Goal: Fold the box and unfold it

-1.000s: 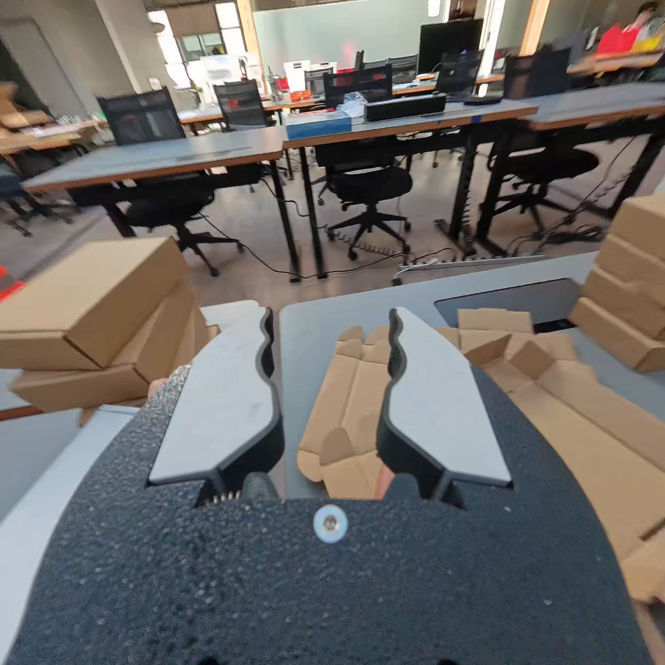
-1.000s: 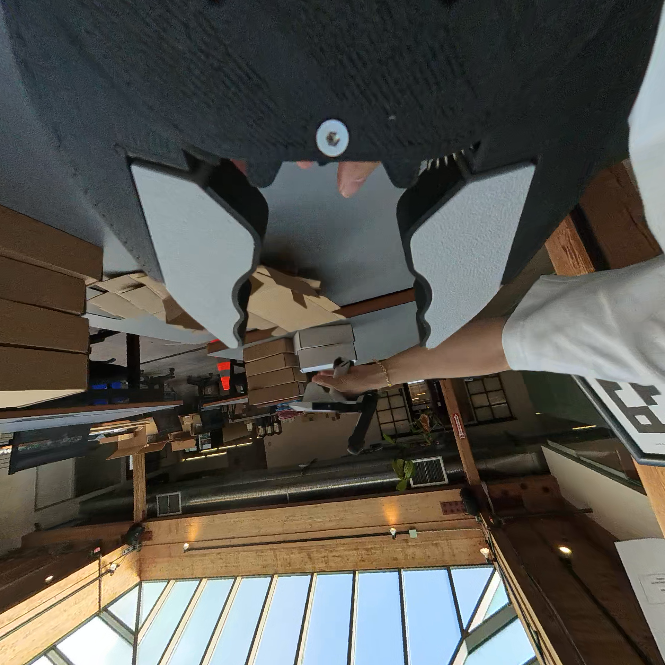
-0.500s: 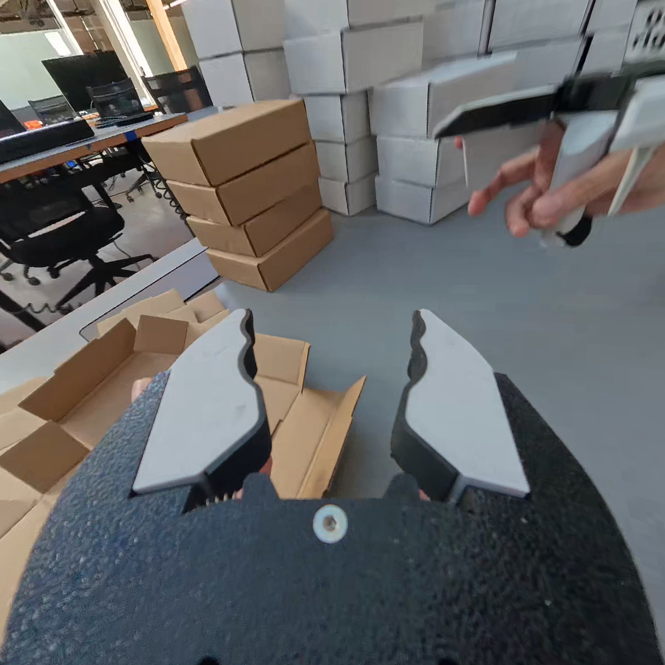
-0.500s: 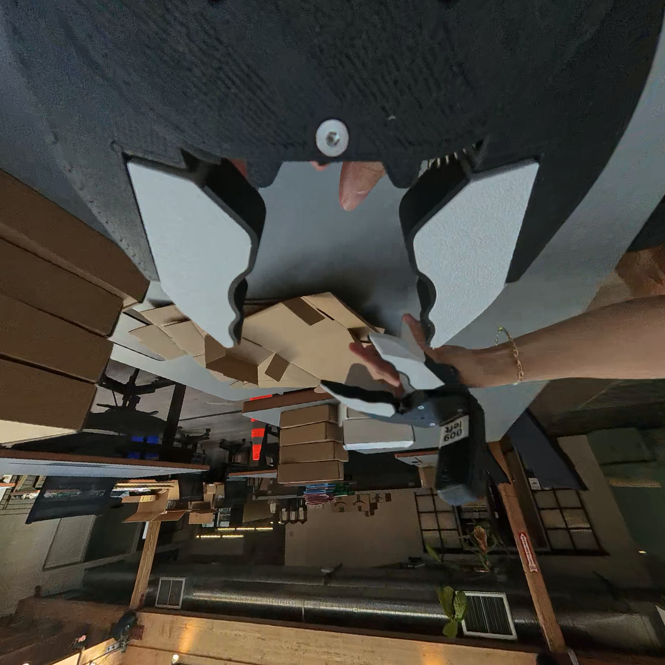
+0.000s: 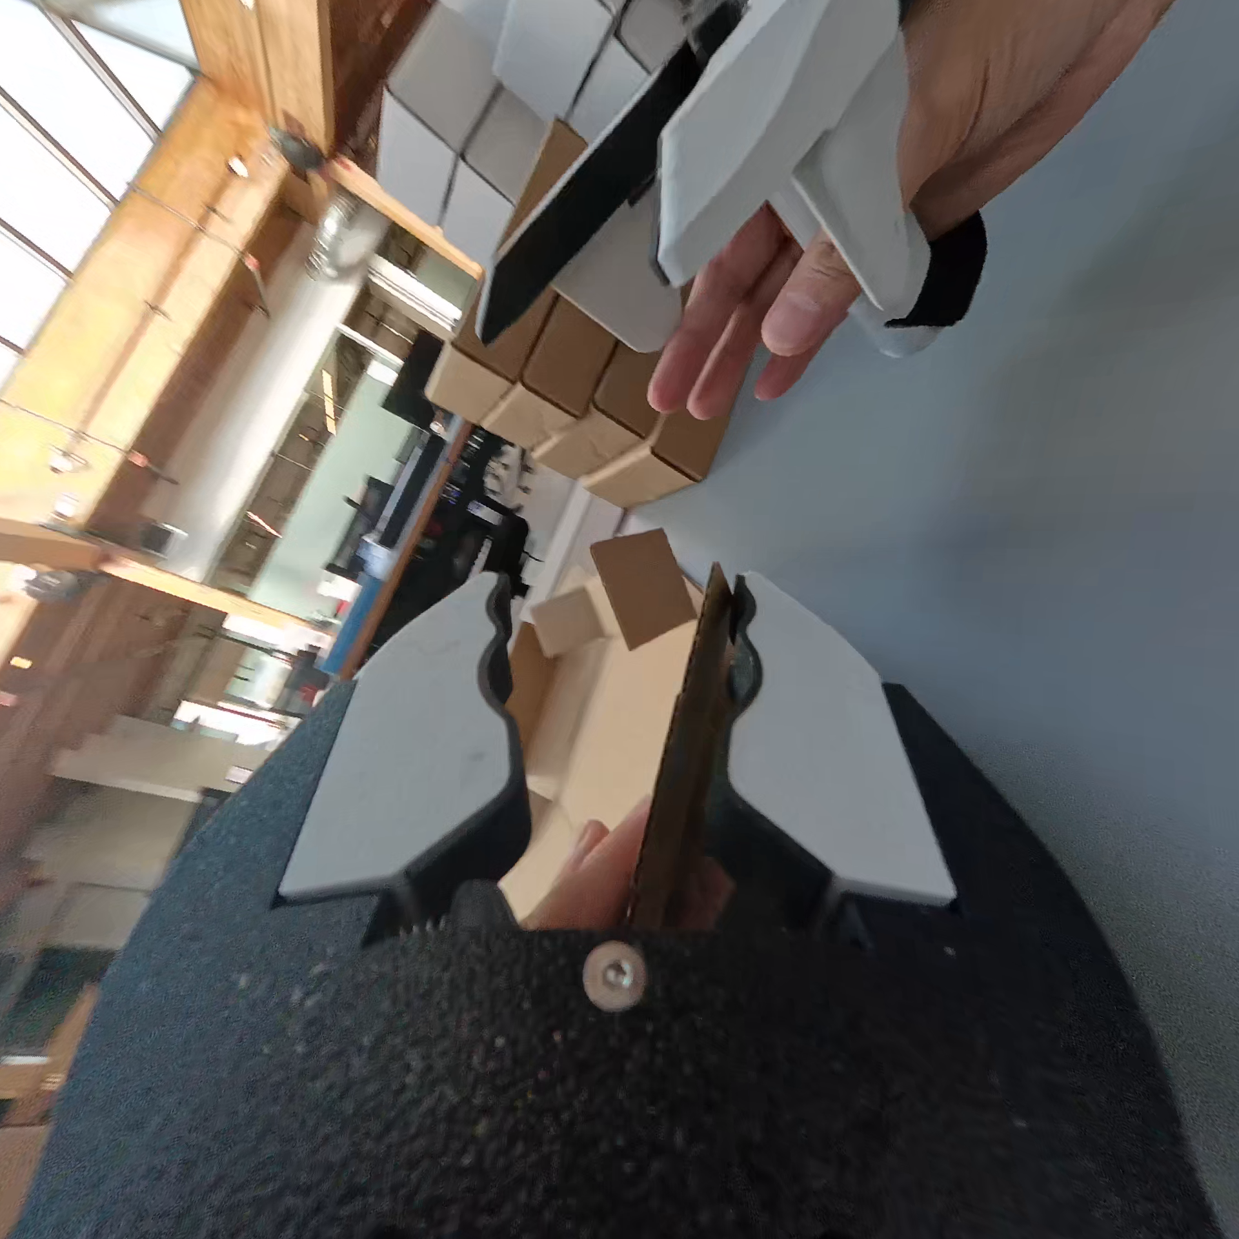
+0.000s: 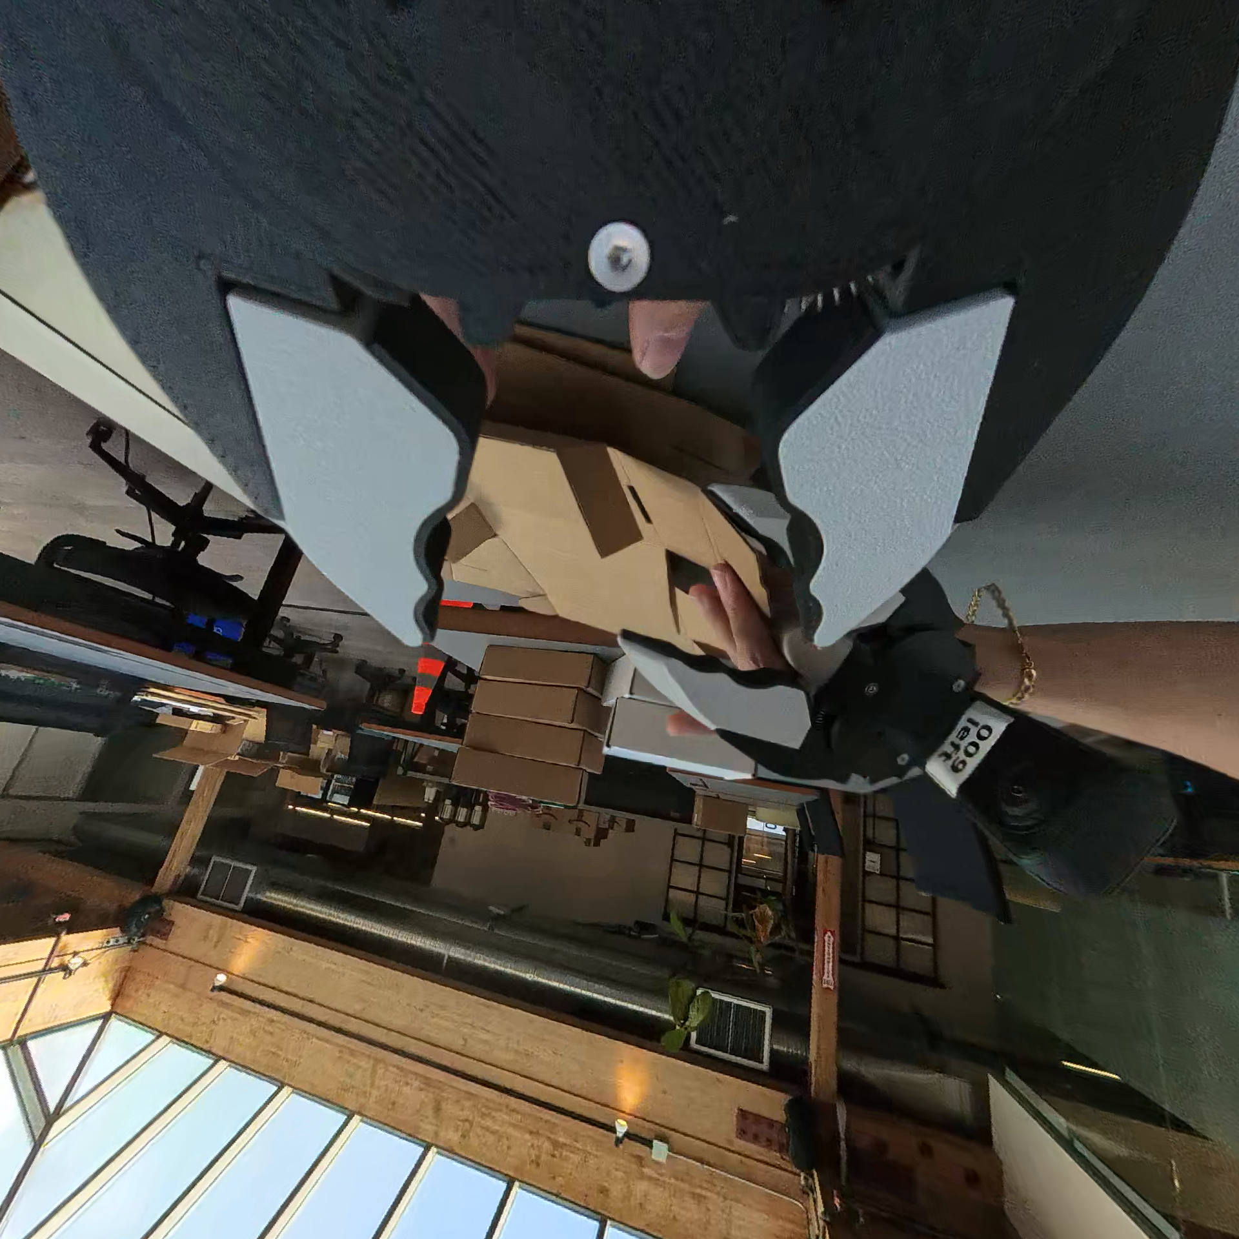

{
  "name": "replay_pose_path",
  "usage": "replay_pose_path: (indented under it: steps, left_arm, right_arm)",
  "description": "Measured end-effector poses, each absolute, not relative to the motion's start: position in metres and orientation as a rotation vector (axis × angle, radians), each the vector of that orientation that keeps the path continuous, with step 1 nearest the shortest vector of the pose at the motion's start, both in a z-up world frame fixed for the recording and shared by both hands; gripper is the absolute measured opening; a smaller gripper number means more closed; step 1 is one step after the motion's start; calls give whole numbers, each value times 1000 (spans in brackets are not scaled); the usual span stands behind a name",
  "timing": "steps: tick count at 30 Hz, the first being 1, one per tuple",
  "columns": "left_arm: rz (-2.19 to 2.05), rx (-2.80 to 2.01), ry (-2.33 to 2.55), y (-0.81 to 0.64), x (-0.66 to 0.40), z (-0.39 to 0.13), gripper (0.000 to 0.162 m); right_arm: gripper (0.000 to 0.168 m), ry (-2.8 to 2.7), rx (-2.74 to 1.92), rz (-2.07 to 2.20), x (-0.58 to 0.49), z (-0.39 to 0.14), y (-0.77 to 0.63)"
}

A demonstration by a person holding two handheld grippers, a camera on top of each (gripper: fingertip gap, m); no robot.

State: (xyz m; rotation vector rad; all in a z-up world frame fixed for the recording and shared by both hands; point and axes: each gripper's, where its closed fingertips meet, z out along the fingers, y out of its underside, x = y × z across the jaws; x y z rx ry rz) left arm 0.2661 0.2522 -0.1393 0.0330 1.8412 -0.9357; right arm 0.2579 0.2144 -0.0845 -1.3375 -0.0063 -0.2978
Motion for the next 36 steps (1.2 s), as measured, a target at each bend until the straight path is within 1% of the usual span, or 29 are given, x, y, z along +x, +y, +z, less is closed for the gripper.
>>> replay_pose_path:
  steps: [2, 5, 7, 9, 11, 13, 16, 18, 21, 23, 24, 25, 26, 27, 28, 29, 31, 32, 33, 35, 36]
  left_arm:
    - [-1122, -201, 1968, 266, 262, -157, 64]
    - [-1564, -402, 1867, 275, 237, -126, 63]
    - [-1699, -507, 1744, 288, 229, -106, 66]
    - [-1685, -533, 1711, 295, 224, -103, 70]
    - [-1582, -543, 1722, 301, 223, -112, 79]
    - [-1499, -593, 1686, 313, 224, -119, 80]
    - [-1488, -695, 1599, 332, 224, -120, 83]
    - [-1512, -752, 1520, 344, 224, -114, 88]
    - [-1507, -856, 1413, 364, 228, -100, 93]
    - [-1480, -956, 1380, 378, 232, -96, 94]
    - [-1454, -1028, 1393, 384, 235, -99, 94]
    - [-1408, -1111, 1415, 392, 239, -104, 94]
    - [-1363, -1161, 1439, 397, 242, -108, 92]
    - [-1344, -1154, 1470, 397, 245, -108, 86]
    - [-1348, -1115, 1507, 393, 249, -105, 77]
    - [-1361, -1090, 1544, 386, 254, -104, 77]
    - [-1441, -1048, 1642, 366, 266, -104, 80]
    - [-1476, -987, 1707, 353, 272, -107, 85]
    - [-1475, -933, 1768, 343, 279, -115, 96]
    - [-1414, -892, 1896, 331, 288, -142, 98]
    - [-1355, -944, 1972, 332, 291, -162, 101]
  right_arm:
    - [102, -6, -1370, -300, 260, -95, 226]
    - [110, -84, -1424, -290, 252, -112, 245]
    - [112, -141, -1456, -323, 250, -120, 259]
    - [112, -187, -1517, -376, 251, -128, 275]
    - [113, -221, -1684, -452, 256, -150, 289]
    - [124, -273, -1879, -518, 258, -179, 295]
    - [118, -298, -1993, -505, 251, -196, 298]
    - [125, -198, -2076, -454, 257, -203, 298]
    - [119, -146, -2135, -350, 257, -209, 297]
    - [114, -121, -2109, -319, 257, -204, 295]
    - [113, -83, -2060, -323, 259, -196, 294]
    - [108, -35, -1988, -337, 262, -183, 292]
    - [103, 8, -1916, -338, 263, -170, 289]
    - [100, 44, -1851, -326, 262, -156, 284]
    - [100, 68, -1795, -307, 260, -143, 280]
    - [101, 80, -1749, -297, 257, -131, 275]
    - [105, 84, -1683, -314, 251, -110, 263]
    - [106, 85, -1659, -331, 249, -101, 257]
    - [107, 85, -1640, -344, 246, -93, 251]
    - [108, 94, -1602, -356, 242, -80, 235]
    - [108, 102, -1586, -359, 239, -75, 226]
